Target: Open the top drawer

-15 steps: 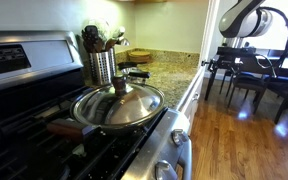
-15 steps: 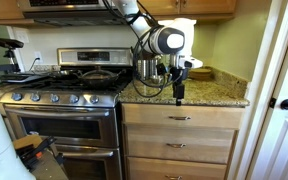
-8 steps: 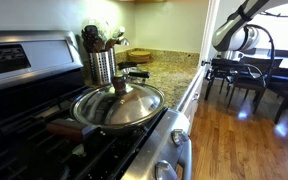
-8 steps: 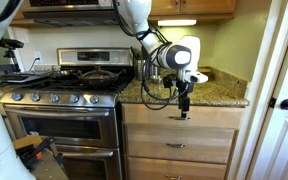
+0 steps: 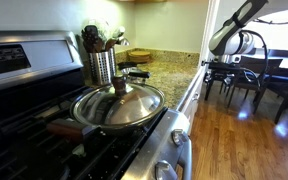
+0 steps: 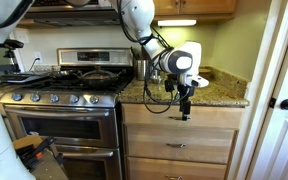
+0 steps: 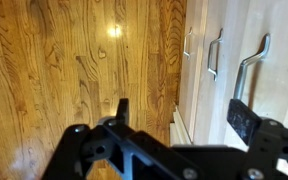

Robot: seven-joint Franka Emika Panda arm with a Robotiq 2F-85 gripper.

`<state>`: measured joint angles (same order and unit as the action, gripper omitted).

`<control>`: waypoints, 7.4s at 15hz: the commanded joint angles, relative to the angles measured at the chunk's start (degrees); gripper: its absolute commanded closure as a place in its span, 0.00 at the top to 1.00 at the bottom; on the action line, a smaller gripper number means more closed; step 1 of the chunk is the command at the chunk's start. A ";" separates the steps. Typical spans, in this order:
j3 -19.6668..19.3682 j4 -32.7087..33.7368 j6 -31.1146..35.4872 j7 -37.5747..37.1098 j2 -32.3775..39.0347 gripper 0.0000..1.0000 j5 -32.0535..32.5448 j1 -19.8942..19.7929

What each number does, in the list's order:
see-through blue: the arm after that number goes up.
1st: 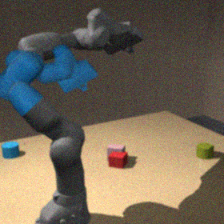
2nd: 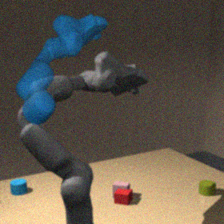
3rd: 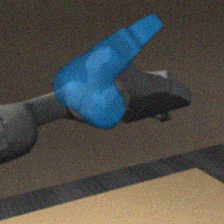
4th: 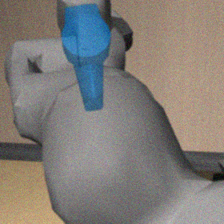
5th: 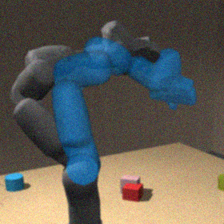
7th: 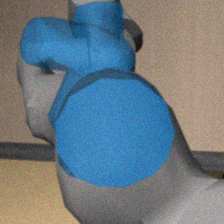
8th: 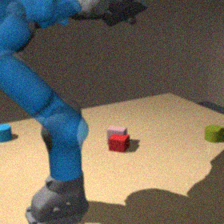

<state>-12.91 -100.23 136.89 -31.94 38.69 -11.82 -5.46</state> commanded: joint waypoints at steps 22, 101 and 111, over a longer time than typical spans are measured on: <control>16.35 -11.90 22.85 21.88 -1.62 1.00 -18.24 -13.78; -2.37 -15.33 12.89 14.19 -0.10 0.42 0.30 -3.24; -2.13 -29.32 16.07 17.97 -16.38 0.99 2.18 -4.88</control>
<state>-16.08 -124.58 152.63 -13.96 29.93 -8.93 -9.89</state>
